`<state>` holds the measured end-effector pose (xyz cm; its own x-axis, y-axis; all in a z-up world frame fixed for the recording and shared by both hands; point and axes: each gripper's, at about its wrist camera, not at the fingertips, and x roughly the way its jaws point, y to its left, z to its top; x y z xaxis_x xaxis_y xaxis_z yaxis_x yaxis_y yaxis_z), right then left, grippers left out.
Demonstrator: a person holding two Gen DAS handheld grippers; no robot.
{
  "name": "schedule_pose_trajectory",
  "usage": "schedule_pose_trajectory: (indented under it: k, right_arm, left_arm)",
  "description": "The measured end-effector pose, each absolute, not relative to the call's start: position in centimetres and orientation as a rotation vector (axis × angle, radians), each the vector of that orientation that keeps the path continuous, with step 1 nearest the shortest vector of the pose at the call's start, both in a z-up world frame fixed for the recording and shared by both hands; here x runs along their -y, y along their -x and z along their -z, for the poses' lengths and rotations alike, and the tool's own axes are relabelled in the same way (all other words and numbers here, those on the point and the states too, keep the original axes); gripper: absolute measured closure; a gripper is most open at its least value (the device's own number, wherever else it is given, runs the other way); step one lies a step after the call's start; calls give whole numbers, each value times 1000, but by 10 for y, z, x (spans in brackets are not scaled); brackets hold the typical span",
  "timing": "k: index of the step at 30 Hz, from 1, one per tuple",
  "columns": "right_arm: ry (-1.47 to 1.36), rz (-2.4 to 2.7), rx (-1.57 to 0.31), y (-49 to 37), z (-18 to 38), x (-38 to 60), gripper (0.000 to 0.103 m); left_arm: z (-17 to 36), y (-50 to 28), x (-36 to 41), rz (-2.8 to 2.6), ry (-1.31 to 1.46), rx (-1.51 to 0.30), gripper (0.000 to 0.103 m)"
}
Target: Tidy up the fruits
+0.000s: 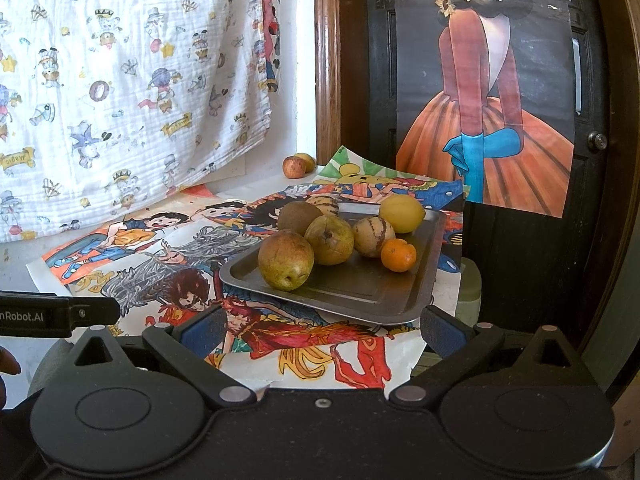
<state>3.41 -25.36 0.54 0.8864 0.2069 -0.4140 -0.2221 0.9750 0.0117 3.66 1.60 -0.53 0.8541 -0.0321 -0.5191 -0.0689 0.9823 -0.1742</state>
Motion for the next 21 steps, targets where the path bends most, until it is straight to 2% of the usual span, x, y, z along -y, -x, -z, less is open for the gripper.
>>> schedule_pose_trajectory:
  k: [21]
  right_arm:
    - [38,-223,-430,-34,-5,252,1]
  left_arm:
    - [6,-36,-14,-31,176,-550,1]
